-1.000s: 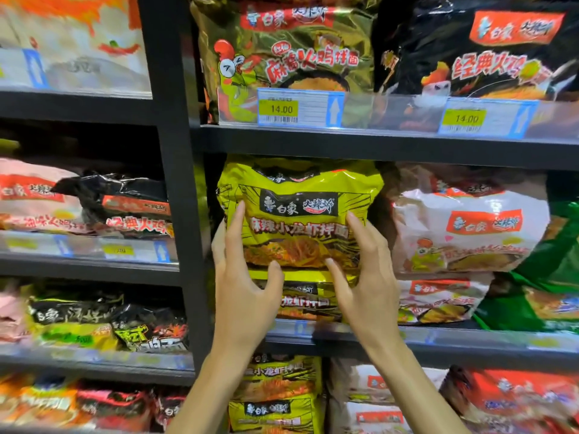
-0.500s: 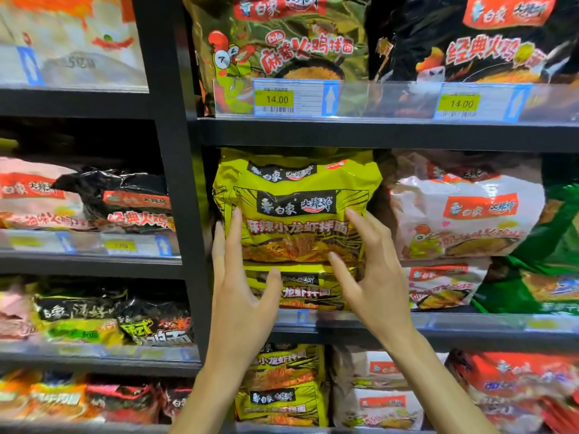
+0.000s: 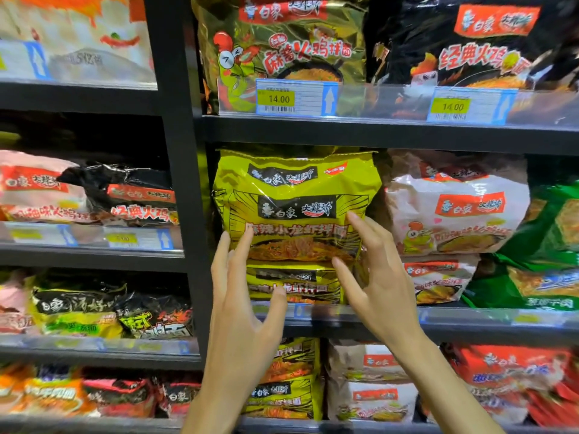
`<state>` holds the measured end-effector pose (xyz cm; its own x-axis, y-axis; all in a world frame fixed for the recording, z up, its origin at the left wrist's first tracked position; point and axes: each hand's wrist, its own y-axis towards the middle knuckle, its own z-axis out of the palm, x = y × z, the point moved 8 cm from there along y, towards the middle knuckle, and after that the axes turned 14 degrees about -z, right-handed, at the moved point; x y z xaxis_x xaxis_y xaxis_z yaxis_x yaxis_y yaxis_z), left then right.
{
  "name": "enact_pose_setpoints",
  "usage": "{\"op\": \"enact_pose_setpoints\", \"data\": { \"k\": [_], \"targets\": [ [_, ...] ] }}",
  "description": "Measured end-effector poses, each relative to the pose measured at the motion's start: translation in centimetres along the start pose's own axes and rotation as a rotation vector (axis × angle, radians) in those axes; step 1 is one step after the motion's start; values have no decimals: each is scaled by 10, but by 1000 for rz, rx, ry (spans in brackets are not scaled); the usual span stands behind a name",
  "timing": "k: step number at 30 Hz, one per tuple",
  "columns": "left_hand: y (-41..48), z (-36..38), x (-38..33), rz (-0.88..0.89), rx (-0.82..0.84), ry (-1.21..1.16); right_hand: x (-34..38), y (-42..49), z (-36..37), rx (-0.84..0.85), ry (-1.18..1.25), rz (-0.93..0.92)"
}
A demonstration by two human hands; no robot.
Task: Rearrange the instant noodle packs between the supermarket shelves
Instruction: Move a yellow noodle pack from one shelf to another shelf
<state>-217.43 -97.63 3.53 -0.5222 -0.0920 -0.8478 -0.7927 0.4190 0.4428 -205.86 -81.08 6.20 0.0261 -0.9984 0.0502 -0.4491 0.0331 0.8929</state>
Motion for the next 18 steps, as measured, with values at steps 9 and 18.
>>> {"op": "enact_pose_setpoints", "data": {
  "k": [9,18],
  "targets": [
    [-5,-5,0,4,111,108,7,-4,-15,211,4,57],
    [-7,-4,-6,-3,170,334,18,-36,-40,584,-125,119]
  ]
}}
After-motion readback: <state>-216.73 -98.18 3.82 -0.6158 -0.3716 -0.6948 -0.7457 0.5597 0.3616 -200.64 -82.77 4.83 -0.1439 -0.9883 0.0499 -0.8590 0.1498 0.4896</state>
